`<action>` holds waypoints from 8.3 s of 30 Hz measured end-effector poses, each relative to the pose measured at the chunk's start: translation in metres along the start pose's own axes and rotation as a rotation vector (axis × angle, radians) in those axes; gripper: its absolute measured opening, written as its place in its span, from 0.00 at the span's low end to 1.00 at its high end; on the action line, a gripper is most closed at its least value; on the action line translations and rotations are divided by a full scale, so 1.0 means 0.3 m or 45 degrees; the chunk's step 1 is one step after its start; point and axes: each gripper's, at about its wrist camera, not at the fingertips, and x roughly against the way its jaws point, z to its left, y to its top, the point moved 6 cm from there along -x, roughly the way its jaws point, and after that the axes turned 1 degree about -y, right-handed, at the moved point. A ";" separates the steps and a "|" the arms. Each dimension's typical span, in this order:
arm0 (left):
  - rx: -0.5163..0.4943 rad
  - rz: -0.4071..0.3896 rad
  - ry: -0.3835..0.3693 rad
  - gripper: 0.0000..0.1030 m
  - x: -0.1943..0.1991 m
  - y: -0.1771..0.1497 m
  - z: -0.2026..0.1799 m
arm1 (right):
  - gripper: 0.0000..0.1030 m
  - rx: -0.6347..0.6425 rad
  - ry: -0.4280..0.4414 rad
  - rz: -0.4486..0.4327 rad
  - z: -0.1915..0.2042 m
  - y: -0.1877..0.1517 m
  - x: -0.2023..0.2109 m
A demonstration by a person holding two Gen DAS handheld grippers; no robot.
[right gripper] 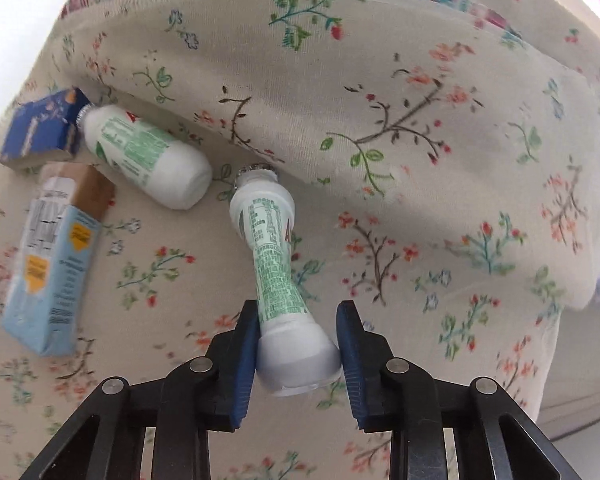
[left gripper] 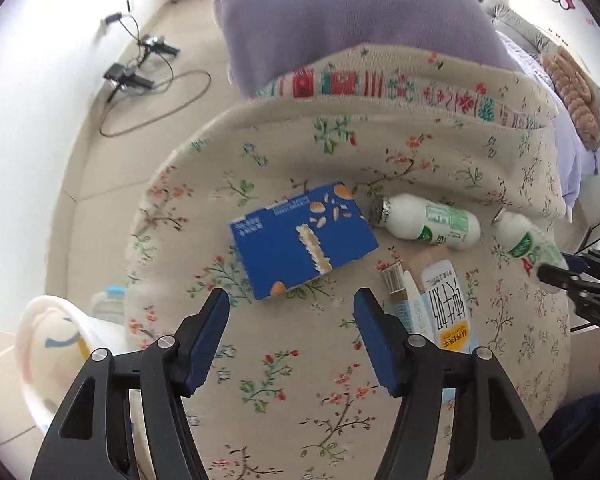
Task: Collect trash
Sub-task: 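Grasp the white yogurt bottle with the right tool while the left tool reaches for the blue box, then open the right tool over the bin while the left tool drops the blue box in, then grasp the light-blue milk carton with the left tool, then grasp the second white yogurt bottle with the right tool, then drop the milk carton into the white bin with the left tool while the right tool drops the bottle in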
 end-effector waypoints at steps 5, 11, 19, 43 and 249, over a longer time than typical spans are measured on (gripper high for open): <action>0.020 0.058 0.018 0.66 -0.059 0.000 -0.011 | 0.33 -0.107 0.095 -0.054 -0.040 -0.014 0.080; 0.027 -0.024 0.060 0.66 -0.047 0.076 0.041 | 0.33 -0.107 0.149 -0.119 -0.028 -0.010 0.144; -0.630 0.046 0.343 0.70 -0.133 0.034 -0.059 | 0.33 -0.128 0.222 -0.144 -0.003 0.002 0.165; -0.275 -0.023 0.177 0.00 -0.053 0.142 -0.033 | 0.33 -0.195 0.418 -0.192 0.013 0.039 0.199; 0.986 -0.001 -0.174 0.49 0.328 -0.355 0.802 | 0.39 0.251 0.799 -0.024 1.017 0.077 0.014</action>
